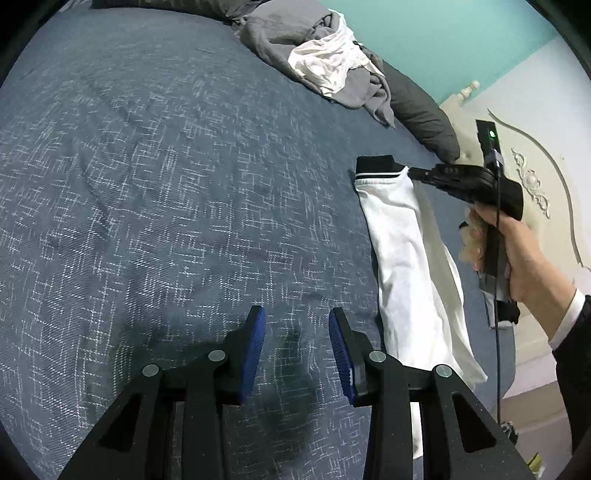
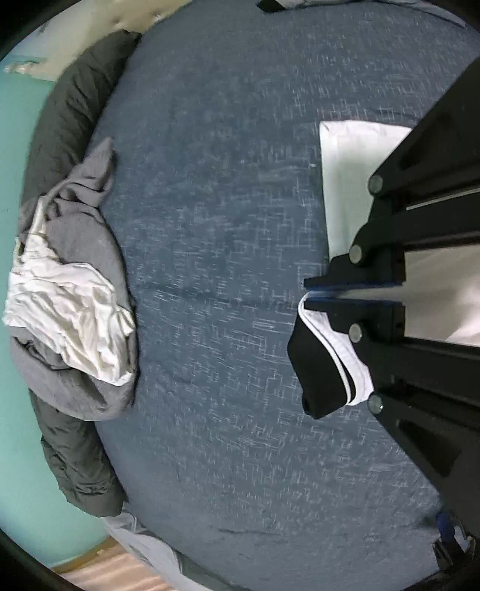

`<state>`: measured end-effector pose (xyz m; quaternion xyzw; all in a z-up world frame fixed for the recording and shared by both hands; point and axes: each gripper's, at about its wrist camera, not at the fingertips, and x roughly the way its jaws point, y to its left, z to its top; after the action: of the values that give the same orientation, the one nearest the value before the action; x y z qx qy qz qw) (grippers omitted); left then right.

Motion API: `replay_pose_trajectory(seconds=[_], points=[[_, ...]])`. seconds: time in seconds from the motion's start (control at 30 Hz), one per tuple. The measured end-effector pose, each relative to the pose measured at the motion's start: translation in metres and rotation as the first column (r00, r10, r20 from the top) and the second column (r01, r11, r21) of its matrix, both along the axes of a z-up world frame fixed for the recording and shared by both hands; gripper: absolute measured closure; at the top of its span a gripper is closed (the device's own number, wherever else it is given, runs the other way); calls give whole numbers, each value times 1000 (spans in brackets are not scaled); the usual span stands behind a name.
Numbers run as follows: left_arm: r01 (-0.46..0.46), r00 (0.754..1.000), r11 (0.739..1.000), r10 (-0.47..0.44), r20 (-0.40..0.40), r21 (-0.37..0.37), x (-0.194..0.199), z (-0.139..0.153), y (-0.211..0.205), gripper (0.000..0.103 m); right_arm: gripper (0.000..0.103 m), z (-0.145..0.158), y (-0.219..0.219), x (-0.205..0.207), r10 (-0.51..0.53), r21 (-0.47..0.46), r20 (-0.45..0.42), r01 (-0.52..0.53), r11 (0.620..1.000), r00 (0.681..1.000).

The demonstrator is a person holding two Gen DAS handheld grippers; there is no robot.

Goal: Fold clothes

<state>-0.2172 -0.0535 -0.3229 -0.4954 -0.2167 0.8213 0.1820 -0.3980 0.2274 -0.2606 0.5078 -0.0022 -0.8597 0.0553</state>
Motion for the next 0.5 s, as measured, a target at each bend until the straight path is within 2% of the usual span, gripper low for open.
replay_pose_trajectory(seconds=[0.03, 0.07, 0.13, 0.17, 0.3, 0.5], points=[[2, 1000, 1000, -2, 0, -4, 0, 0, 1, 64, 86, 4, 5, 1, -3, -7, -9, 3, 1000, 1000], [3, 1000, 1000, -3, 3, -8, 0, -1, 3, 64, 81, 11, 12, 5, -9, -23, -32, 9, 1000, 999], [9, 1000, 1000, -9, 7, -16, -2, -3, 7, 64, 56, 24, 27, 14, -31, -69, -65, 26, 997, 997], [15, 1000, 1000, -15, 9, -17, -2, -3, 10, 64, 54, 31, 37, 22, -42, -97, -81, 34, 995, 996], [51, 999, 998, -51, 5, -23, -2, -2, 26, 64, 53, 41, 66, 61, -33, -166, -97, 16, 986, 995], [121, 993, 992, -121, 10, -44, 3, -6, 55, 64, 53, 9, 111, 108, -34, -193, -29, 28, 981, 999]])
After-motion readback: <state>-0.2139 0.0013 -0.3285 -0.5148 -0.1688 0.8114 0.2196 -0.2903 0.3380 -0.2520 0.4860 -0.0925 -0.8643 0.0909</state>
